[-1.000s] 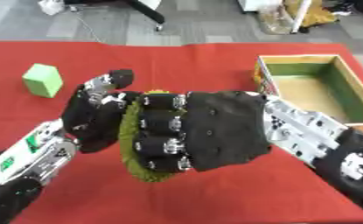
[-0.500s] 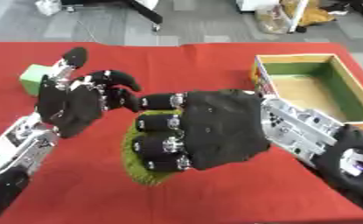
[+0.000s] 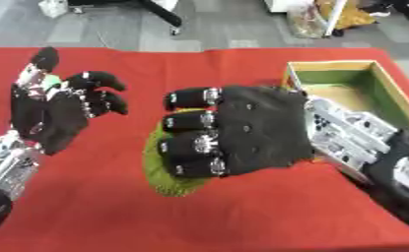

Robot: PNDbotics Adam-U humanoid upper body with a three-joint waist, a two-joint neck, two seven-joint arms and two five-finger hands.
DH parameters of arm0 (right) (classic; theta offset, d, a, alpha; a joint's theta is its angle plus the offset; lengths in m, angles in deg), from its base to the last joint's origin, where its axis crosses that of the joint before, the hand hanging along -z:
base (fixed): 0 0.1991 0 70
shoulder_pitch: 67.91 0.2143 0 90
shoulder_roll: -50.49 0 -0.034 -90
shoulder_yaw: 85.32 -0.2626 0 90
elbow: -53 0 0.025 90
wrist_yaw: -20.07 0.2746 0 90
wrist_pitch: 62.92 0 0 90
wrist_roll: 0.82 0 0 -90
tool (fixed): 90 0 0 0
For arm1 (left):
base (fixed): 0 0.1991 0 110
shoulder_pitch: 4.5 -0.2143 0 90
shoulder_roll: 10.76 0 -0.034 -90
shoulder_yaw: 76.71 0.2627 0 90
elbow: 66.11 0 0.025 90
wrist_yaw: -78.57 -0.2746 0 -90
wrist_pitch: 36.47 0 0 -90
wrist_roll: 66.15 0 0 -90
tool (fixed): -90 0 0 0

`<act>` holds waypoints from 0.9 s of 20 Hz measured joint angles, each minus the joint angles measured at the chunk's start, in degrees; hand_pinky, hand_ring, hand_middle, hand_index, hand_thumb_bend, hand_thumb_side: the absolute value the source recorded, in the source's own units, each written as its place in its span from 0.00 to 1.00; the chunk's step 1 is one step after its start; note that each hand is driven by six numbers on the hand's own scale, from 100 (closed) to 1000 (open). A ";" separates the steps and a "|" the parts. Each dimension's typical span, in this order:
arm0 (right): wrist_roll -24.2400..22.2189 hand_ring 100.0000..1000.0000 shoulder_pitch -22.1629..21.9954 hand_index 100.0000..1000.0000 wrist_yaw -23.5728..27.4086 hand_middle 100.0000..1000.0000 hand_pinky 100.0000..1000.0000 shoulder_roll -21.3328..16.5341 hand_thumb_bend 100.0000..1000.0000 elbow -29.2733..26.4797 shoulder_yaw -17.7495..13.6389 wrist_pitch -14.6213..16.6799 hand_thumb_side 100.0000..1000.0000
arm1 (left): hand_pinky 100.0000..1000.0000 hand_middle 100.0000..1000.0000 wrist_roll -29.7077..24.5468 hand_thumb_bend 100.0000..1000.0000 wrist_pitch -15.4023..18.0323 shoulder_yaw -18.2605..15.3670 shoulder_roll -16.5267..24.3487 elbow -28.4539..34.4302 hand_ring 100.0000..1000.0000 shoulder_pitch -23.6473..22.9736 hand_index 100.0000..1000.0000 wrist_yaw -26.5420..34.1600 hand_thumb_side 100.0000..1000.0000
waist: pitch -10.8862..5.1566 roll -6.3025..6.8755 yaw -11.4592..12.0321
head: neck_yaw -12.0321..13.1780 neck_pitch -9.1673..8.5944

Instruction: Pick up the objects with one hand, pass them to the other hand, and then place them into the box on the other side of the table.

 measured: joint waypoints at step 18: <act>-17.78 0.32 -11.41 0.41 35.22 0.35 0.35 -9.26 0.00 5.48 -22.54 -8.92 0.14 | 0.67 0.58 5.32 0.15 6.11 -10.47 -0.21 12.15 0.55 -11.45 0.72 -5.74 0.88 | 0.00 0.38 2.78 | -3.21 -0.49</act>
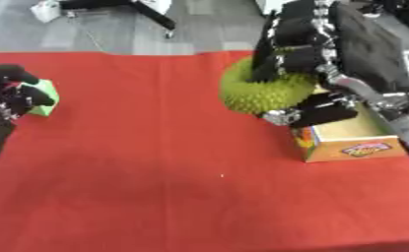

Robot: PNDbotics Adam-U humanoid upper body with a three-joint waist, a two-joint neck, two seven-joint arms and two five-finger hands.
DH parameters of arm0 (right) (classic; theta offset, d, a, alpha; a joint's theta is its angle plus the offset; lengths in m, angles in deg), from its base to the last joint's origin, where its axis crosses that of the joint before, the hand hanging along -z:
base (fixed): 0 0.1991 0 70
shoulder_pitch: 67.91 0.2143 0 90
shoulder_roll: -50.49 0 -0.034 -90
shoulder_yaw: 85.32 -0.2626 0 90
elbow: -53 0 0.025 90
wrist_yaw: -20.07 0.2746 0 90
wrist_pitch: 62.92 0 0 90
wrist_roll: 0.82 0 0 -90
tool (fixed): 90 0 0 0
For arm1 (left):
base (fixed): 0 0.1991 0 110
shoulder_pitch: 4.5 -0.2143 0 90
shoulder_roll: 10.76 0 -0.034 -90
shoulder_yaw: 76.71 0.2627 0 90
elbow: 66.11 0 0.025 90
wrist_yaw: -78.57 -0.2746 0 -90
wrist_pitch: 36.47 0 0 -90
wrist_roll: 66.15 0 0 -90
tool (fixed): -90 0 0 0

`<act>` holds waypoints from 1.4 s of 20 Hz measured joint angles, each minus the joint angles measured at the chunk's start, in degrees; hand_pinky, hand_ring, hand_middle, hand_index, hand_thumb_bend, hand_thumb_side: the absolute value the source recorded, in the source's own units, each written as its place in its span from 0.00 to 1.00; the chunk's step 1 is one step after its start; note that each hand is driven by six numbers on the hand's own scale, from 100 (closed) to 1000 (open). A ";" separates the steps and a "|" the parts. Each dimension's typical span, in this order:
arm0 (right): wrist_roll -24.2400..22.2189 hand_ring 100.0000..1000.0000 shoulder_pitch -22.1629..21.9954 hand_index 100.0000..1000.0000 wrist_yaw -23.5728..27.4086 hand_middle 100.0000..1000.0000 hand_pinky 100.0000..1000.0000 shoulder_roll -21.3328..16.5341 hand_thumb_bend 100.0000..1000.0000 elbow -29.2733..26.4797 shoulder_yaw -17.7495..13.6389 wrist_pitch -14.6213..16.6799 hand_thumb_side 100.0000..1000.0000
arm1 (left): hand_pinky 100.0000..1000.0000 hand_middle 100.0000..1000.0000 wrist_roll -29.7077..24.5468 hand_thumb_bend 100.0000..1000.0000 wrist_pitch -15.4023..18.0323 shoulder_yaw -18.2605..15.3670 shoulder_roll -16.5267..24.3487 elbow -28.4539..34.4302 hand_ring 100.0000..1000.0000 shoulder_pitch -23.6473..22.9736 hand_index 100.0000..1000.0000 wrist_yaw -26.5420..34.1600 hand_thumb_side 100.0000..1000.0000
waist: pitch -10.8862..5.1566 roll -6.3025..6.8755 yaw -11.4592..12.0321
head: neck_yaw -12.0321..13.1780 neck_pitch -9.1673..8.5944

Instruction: Pick up the objects with one hand, pass them to the other hand, and then place them into the box on the other side of the table.

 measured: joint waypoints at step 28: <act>-12.19 0.45 5.40 0.79 16.19 0.53 0.48 2.58 0.00 58.18 -8.74 -13.03 0.28 | 0.67 0.57 -1.88 0.14 3.11 -2.42 -6.16 2.71 0.54 -5.67 0.71 -6.05 0.86 | 0.26 0.48 4.17 | -3.56 0.07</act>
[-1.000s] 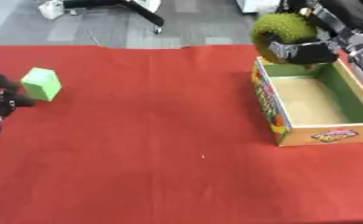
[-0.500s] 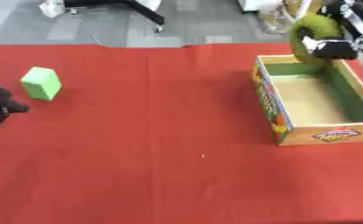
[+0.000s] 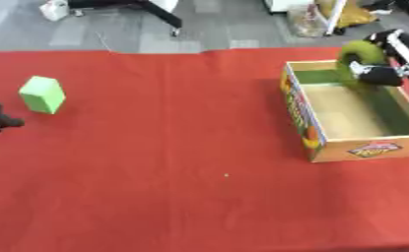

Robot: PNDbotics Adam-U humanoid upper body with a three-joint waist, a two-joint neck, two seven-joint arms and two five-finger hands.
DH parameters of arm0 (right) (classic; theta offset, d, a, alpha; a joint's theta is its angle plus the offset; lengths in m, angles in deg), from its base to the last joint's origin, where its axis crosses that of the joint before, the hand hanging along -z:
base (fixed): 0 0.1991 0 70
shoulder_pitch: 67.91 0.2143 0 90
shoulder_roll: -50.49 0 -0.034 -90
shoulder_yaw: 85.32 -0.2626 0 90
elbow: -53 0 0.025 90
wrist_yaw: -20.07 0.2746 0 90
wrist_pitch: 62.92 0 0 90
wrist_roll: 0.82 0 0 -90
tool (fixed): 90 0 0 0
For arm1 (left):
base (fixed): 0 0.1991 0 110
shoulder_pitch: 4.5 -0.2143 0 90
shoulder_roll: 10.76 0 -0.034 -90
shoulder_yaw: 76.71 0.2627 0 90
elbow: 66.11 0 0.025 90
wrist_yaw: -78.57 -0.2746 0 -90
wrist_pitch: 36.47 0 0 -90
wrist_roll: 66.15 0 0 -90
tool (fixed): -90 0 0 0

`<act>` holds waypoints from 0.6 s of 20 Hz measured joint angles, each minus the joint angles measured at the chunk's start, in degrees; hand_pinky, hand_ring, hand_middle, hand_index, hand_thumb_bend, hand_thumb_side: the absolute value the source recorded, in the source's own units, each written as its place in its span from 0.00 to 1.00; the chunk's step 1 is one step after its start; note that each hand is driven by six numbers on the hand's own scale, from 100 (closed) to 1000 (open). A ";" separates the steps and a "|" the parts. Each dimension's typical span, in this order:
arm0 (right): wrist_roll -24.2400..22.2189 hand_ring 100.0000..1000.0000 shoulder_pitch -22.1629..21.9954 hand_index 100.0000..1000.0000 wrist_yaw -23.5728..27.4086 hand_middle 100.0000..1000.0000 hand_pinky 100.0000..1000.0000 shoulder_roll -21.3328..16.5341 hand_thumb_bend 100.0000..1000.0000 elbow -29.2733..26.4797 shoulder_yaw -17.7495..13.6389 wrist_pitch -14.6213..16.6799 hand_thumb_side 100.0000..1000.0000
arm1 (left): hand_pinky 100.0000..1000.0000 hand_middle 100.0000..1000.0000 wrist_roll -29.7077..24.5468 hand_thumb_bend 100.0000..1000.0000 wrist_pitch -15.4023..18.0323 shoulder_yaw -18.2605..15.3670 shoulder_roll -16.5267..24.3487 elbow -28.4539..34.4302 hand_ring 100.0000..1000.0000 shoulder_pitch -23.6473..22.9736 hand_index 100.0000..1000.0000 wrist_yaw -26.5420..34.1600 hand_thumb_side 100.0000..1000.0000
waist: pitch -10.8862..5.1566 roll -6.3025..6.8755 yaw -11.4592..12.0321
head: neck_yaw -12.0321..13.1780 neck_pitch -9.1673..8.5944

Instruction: Pick up the objects with one hand, pass them to the other hand, and then place them into the box on the other side of the table.

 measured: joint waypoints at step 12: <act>-6.38 0.82 -0.73 1.00 -4.33 0.86 0.75 0.09 0.00 0.72 -0.12 4.43 0.93 | 0.67 0.57 -0.57 0.14 0.21 0.01 -0.46 -0.41 0.55 -0.11 0.74 -0.01 0.86 | 0.00 0.00 -0.23 | -0.16 0.04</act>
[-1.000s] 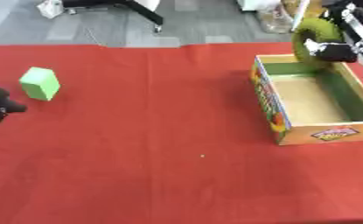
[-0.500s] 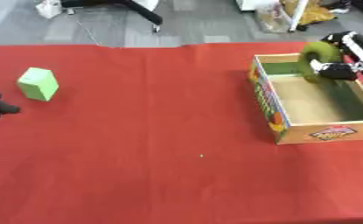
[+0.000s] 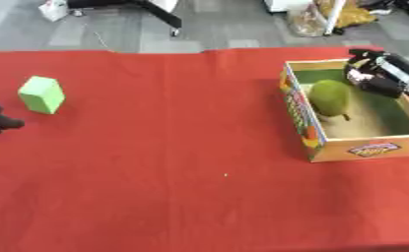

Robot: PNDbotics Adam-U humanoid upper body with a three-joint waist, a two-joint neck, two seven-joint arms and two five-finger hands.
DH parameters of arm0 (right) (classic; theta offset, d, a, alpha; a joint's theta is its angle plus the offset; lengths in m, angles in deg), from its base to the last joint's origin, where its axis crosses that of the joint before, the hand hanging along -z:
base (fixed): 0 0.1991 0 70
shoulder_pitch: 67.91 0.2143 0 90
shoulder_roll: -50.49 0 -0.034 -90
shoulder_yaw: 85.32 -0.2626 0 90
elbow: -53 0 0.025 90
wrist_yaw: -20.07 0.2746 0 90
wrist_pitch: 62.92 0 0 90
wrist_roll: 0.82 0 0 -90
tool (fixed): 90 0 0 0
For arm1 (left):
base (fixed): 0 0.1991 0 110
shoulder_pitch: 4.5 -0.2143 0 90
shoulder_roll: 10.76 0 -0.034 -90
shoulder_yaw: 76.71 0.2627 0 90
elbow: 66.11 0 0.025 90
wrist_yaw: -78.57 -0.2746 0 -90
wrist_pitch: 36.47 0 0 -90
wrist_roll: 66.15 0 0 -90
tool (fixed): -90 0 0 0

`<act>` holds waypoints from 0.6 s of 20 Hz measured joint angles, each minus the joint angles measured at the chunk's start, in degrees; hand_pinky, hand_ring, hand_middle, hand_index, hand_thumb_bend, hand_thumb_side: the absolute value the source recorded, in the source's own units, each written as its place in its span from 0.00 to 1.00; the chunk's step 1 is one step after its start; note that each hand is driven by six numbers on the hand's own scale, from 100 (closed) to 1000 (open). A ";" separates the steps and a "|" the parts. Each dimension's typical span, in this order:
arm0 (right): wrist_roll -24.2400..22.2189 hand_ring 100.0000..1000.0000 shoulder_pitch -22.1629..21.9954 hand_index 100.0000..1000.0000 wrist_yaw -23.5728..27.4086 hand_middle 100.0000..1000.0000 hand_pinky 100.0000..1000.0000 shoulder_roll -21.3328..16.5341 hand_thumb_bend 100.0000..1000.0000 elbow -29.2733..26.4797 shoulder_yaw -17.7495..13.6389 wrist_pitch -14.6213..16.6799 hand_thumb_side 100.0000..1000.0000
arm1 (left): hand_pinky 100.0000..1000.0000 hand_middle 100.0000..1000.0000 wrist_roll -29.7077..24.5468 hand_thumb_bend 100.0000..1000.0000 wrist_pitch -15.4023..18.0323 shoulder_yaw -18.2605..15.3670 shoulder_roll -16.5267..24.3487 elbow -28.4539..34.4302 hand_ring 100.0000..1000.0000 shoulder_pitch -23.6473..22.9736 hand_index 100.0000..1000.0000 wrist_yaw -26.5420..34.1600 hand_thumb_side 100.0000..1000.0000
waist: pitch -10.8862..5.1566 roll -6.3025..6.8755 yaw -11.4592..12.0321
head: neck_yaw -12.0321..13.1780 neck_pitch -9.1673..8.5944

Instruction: Pick up the objects with one hand, pass them to the other hand, and then place them into the box on the other side of the table.

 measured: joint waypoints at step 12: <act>1.47 0.66 -3.34 0.96 10.31 0.77 0.68 -1.25 0.00 -16.70 -1.09 3.94 0.43 | 0.65 0.55 0.99 0.14 -0.03 -0.02 -0.02 -1.13 0.53 -0.04 0.72 -1.00 0.88 | 0.00 0.00 -1.40 | 0.58 0.11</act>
